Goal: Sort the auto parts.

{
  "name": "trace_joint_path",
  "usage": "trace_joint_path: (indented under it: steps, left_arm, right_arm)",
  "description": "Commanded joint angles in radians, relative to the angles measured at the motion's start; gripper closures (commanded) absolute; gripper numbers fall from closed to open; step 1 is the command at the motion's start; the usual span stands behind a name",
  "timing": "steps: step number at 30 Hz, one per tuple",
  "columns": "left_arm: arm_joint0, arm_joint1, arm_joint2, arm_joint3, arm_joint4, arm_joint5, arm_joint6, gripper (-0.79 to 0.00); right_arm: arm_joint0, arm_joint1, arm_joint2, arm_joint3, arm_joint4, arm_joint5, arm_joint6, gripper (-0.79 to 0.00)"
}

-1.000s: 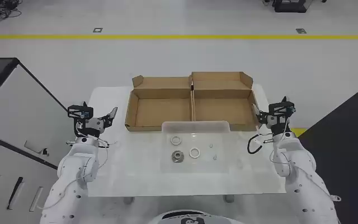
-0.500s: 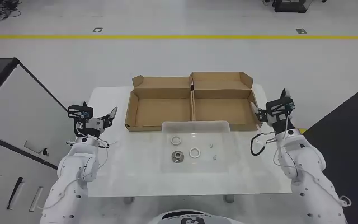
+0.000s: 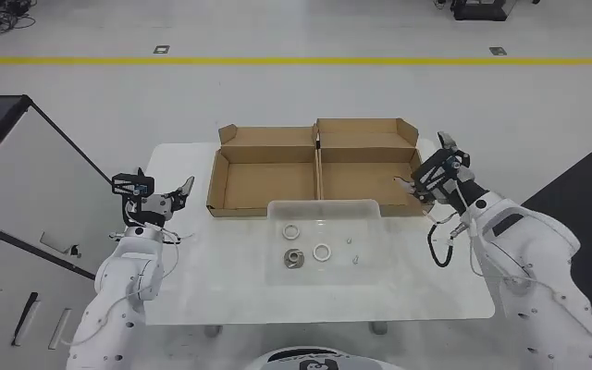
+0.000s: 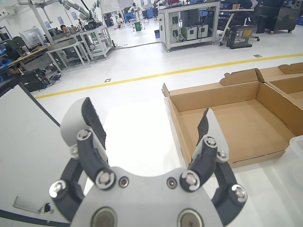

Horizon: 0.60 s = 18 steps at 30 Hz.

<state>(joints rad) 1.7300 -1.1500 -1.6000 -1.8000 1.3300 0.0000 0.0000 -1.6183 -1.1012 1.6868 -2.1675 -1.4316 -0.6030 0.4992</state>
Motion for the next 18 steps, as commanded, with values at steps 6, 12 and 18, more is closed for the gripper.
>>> trace_joint_path:
  steps: [6, 12, 18]
  left_arm:
    - [0.0, 0.0, 0.0, 0.0, 0.0, 0.0, 0.0, -0.785]
    - [0.0, 0.0, 0.0, 0.0, 0.0, 0.0, 0.0, -0.785]
    - [0.0, 0.0, 0.0, 0.0, 0.0, 0.0, 0.0, -0.785]
  right_arm:
    - [0.128, 0.015, -0.049, 0.02, 0.074, -0.183, 0.193, -0.785]
    - [0.228, 0.026, -0.114, 0.05, 0.164, -0.28, 0.359, -0.785]
    - [0.321, 0.046, -0.229, 0.106, 0.209, -0.295, 0.423, -0.785]
